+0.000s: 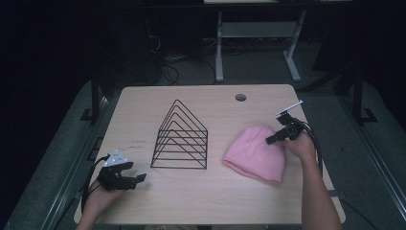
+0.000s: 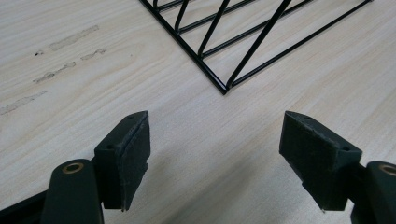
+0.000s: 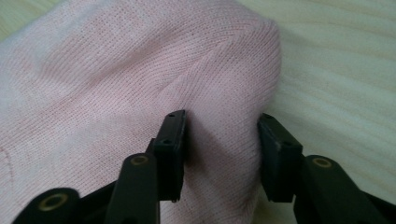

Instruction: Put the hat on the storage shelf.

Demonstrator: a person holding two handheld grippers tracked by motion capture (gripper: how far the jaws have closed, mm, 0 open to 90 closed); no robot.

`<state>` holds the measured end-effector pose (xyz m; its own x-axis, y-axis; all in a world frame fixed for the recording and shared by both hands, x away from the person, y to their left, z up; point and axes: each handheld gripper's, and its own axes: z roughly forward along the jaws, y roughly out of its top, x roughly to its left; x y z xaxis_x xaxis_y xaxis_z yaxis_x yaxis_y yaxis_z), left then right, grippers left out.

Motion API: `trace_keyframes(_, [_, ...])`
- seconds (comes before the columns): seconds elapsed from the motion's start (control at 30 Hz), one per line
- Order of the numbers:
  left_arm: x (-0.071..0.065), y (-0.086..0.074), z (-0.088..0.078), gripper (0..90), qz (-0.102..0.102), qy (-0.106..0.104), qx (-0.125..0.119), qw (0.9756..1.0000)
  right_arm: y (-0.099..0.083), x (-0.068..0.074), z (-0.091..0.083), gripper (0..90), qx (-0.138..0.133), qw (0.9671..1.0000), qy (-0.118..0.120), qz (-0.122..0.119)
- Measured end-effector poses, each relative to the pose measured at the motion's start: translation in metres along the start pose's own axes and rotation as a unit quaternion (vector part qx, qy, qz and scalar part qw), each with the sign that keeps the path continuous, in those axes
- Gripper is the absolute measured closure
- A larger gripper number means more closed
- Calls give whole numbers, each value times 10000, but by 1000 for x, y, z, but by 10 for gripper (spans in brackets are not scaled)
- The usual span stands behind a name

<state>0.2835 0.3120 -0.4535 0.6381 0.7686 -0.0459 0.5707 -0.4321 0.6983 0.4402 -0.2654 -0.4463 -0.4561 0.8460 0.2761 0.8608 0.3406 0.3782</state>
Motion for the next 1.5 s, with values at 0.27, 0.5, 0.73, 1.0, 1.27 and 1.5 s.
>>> trace_keyframes(0.27, [-1,0,1,249,19,-7,-11,10000,0,1,-1,683,16,9999,109,25])
trace_keyframes(0.5, [0,0,0,250,10,-11,33,10000,-1,0,-7,732,-48,9997,222,31])
trace_keyframes(0.73, [0,-1,0,249,-34,-16,-32,10000,-1,7,-24,763,-325,9984,445,-135])
trace_keyframes(1.0, [1,-2,0,249,-122,-26,-19,9999,0,14,-42,764,-581,9961,621,-238])
trace_keyframes(1.27, [0,-2,0,249,-156,-34,-5,9999,6,28,-70,764,-875,9915,768,-585])
trace_keyframes(1.5, [1,-2,-2,250,-96,-40,38,9999,10,43,-94,764,-1105,9871,767,-870])
